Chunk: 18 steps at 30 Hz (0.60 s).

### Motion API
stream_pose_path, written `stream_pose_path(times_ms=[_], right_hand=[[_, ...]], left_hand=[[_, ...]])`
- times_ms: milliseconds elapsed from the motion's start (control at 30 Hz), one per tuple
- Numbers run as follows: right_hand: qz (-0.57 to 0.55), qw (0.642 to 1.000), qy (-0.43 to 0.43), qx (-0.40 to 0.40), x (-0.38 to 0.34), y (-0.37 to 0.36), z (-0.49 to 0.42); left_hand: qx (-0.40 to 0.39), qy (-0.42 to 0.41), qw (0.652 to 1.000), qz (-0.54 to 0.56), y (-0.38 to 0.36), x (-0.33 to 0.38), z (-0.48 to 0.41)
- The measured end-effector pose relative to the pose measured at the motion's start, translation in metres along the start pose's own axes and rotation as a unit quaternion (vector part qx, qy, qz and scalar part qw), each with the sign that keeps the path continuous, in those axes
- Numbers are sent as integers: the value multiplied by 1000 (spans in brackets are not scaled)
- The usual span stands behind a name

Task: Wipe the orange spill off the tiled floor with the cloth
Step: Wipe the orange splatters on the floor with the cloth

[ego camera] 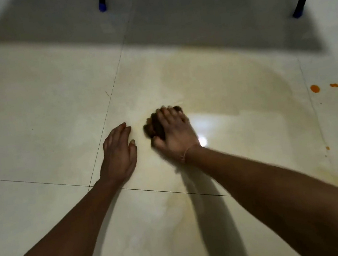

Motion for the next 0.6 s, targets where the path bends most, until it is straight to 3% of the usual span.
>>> stream_pose_path(times_ms=[100,167,300,367,500,533,600], right_hand=[[-2,992,117,-40,-16,-7,62],[18,988,142,-48,14,0,66],[43,999,-28,-2,55,17,3],[21,1000,-18,-2,26,9,8],[21,990,120,-73,15,2,114],[25,990,122,-69,35,6,125],[36,998,41,-29,83,20,120]], left_hand=[[1,1,1000,-1,-1,5,0],[5,2,1000,0,4,6,0],[0,-3,1000,-8,2,6,-1],[1,-3,1000,-11,1,3,-2],[-2,7,1000,-22,1,6,-2],[-4,11,999,-32,1,6,-2],[-7,14,998,-68,-2,7,-1]])
Point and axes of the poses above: each hand's wrist, its own z-axis away from the middle knuckle, its own y-axis out of the back of the hand, x = y × z, the point moved 7 cm from there along -z, towards the middle knuckle
